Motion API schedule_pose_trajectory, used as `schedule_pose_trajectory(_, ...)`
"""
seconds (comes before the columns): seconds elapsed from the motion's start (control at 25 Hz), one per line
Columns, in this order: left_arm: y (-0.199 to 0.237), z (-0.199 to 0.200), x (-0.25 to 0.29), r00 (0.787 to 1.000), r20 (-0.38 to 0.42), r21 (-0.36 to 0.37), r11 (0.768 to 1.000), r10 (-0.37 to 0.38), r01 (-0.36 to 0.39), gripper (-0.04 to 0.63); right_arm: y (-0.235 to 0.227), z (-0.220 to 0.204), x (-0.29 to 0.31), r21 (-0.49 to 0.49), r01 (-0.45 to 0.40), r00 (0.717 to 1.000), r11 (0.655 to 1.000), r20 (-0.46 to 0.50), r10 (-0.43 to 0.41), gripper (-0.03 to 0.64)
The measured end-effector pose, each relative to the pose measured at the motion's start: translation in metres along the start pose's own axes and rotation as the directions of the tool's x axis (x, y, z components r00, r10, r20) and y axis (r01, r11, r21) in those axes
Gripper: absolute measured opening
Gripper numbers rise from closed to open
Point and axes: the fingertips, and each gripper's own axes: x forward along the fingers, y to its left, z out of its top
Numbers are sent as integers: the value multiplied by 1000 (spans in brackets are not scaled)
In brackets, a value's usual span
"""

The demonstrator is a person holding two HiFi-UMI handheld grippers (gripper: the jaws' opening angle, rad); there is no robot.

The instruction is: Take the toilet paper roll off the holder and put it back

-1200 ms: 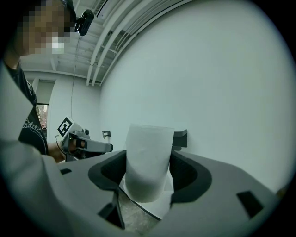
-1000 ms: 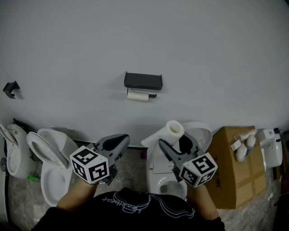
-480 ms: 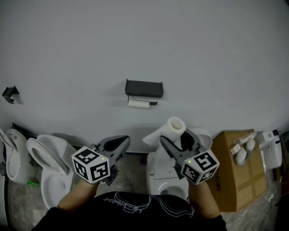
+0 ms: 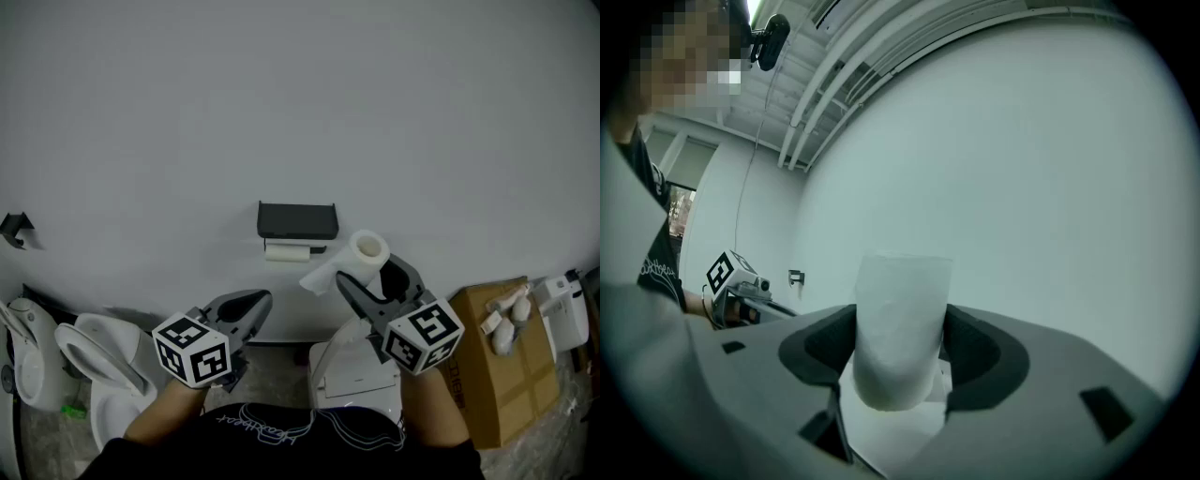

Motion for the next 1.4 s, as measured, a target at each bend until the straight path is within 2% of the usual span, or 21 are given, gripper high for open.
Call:
schedule_pose_trajectory(0.36, 40, 6, 14, 1000, -18, -19, 1000, -1, 1, 5, -26, 29, 55, -57, 11, 1000, 998, 18, -10, 290)
schedule_pose_trajectory(0.6, 65, 8, 14, 1000, -21, -28, 1000, -2, 1, 5, -40, 34, 92, -80, 31, 1000, 996, 2, -31, 290)
schedule_pose_trajectory(1.04, 112, 3, 11, 1000, -22, -56, 998, 13, -14, 5, -60, 3, 148, -73, 71, 994, 995, -79, -77, 290)
schedule_pose_trajectory(1.4, 135, -3, 16, 999, -14, -79, 996, 33, -34, 5, -69, -23, 165, -67, 76, 985, 995, -148, -85, 293)
